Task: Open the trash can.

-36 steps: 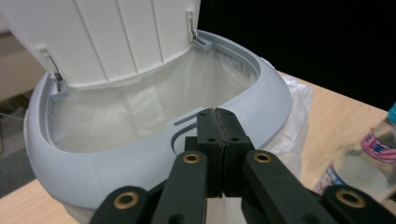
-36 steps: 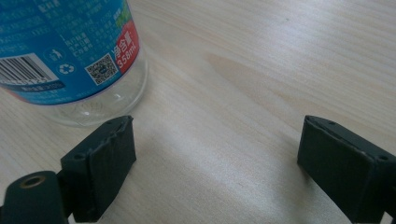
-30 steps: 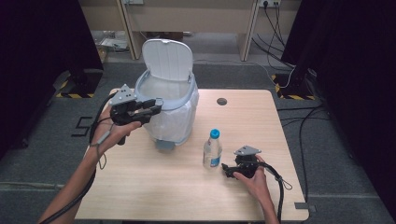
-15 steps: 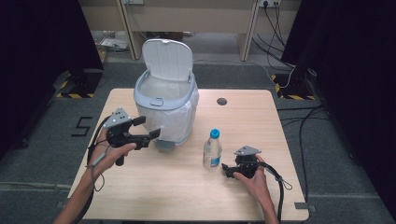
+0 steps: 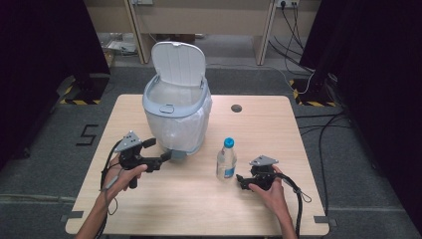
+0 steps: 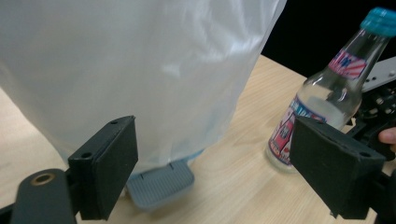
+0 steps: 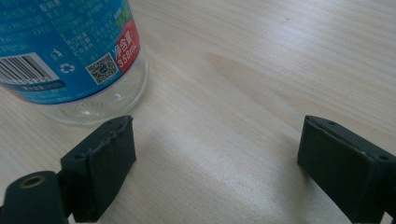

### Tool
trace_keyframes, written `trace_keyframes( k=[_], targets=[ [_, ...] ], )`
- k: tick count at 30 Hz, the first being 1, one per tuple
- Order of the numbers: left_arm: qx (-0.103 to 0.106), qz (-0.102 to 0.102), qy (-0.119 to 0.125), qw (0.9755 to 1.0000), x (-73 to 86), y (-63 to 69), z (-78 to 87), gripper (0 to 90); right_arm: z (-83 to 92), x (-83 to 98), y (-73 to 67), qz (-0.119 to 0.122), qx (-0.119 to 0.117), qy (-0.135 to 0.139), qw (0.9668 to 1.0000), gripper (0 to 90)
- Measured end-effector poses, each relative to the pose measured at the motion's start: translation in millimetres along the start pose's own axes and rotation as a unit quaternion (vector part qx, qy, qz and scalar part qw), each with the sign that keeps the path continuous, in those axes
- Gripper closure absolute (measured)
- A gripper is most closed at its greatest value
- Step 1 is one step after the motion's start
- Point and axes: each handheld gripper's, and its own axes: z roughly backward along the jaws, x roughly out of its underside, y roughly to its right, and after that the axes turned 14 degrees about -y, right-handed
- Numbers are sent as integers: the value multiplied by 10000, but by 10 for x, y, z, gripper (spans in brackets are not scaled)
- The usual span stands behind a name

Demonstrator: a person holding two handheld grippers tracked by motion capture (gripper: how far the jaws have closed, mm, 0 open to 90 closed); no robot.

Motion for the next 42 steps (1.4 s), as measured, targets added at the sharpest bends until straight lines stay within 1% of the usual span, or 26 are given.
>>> trace_keyframes(
  k=[4,5,6,11,14,17,21,27,30,31,32,33,36,37,38,39,40,41,42],
  targets=[
    [-16,32,-25,10000,94,-13,-50,143,0,0,0,1,0,1,10000,115],
    [-16,32,-25,10000,94,-13,-50,143,0,0,0,1,0,1,10000,115],
    [-73,31,-55,10000,144,-26,-84,143,0,0,0,0,0,1,10000,115],
    [-170,46,-179,9997,291,-71,-185,143,0,0,0,1,1,1,10000,115],
    [-155,133,-225,9995,393,-110,-245,144,0,0,0,0,0,0,10000,115],
    [-138,136,-331,9993,449,-129,-282,144,0,0,0,-1,0,0,10000,115],
    [-109,196,-338,9992,487,-151,-304,144,0,-1,1,6,-1,-1,10000,113],
    [-160,181,-468,9986,556,-171,-348,144,0,0,0,4,-2,-2,10000,113],
    [-233,202,-634,9975,643,-213,-414,144,0,0,0,4,-2,-3,10000,113],
    [-233,202,-634,9975,643,-213,-414,144,0,0,0,6,-3,-4,10000,112],
    [-299,197,-749,9966,687,-239,-454,144,-1,-1,0,8,-5,-4,10000,112],
    [-299,197,-749,9966,687,-239,-454,144,-1,-1,0,8,-5,-4,10000,112],
    [-406,201,-1029,9937,774,-274,-519,145,0,-1,1,12,-5,-5,10000,112],
    [-465,165,-1147,9922,795,-279,-529,145,0,0,1,12,-6,-5,10000,112],
    [-514,147,-1208,9912,806,-277,-534,146,0,-1,1,13,-5,-5,10000,112],
    [-514,147,-1208,9912,806,-277,-534,148,0,-1,1,13,-5,-5,10000,112],
    [-570,145,-1310,9896,817,-275,-528,147,0,-1,1,13,-5,-6,10000,112],
    [-570,145,-1310,9896,817,-275,-528,147,0,-1,1,13,-5,-6,10000,112],
    [-623,145,-1422,9878,824,-277,-531,147,0,-1,1,11,-6,-4,10000,112]
  ],
)
